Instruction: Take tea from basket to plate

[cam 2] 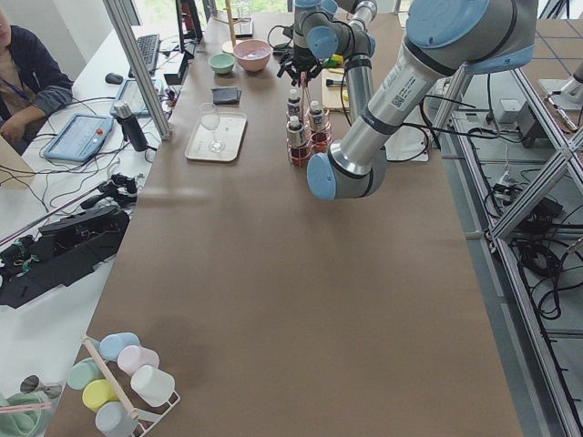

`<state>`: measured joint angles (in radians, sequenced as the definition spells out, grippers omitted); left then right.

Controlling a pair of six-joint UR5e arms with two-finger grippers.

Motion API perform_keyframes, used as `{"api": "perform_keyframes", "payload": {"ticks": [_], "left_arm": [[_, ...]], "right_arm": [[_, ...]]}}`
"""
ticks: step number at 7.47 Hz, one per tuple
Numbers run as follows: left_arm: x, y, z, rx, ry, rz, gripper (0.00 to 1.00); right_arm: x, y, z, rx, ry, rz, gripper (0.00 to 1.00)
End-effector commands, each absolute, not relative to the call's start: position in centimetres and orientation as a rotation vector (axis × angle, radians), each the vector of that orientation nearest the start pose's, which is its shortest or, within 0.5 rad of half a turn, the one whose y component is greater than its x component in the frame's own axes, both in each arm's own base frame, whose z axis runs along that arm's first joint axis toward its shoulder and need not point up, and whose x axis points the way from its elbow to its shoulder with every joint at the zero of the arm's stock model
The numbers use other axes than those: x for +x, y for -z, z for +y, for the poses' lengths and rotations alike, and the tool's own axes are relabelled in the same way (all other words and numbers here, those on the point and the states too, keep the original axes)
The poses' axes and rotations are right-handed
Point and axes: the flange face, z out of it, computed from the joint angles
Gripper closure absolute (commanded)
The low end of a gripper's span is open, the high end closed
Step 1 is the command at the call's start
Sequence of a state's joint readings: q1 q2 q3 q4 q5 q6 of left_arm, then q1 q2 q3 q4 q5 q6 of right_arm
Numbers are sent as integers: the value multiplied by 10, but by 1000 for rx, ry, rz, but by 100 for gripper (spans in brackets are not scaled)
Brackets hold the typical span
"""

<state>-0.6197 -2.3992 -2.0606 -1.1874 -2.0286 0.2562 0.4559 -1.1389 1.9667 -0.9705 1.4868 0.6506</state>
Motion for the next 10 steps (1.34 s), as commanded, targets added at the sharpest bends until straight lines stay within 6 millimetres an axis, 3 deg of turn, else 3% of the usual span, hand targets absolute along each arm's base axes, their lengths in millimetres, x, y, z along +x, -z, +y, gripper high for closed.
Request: {"api": "perform_keyframes", "payload": {"ticks": [1,4,5,7,9,10], "left_arm": [[388,-43,-388,779,-1305,769,100],[388,-43,-388,780,-1306,767,100],[388,-43,-388,780,-1307,769,100],[388,-43,-389,779,-1303,766,100],[388,-43,-389,779,-1305,766,100],[387,-43,-389,781,-1303,766,100]], "right_arm": [[-458,-179,-355,955,336,-1056,8],[-467,-185,-350,947,341,-1044,9],[-467,-186,-352,953,344,-1034,23],[-465,-187,-356,960,336,-1026,76],[-461,-185,-361,967,327,-1022,81],[-461,-186,-362,967,326,-1020,90]]}}
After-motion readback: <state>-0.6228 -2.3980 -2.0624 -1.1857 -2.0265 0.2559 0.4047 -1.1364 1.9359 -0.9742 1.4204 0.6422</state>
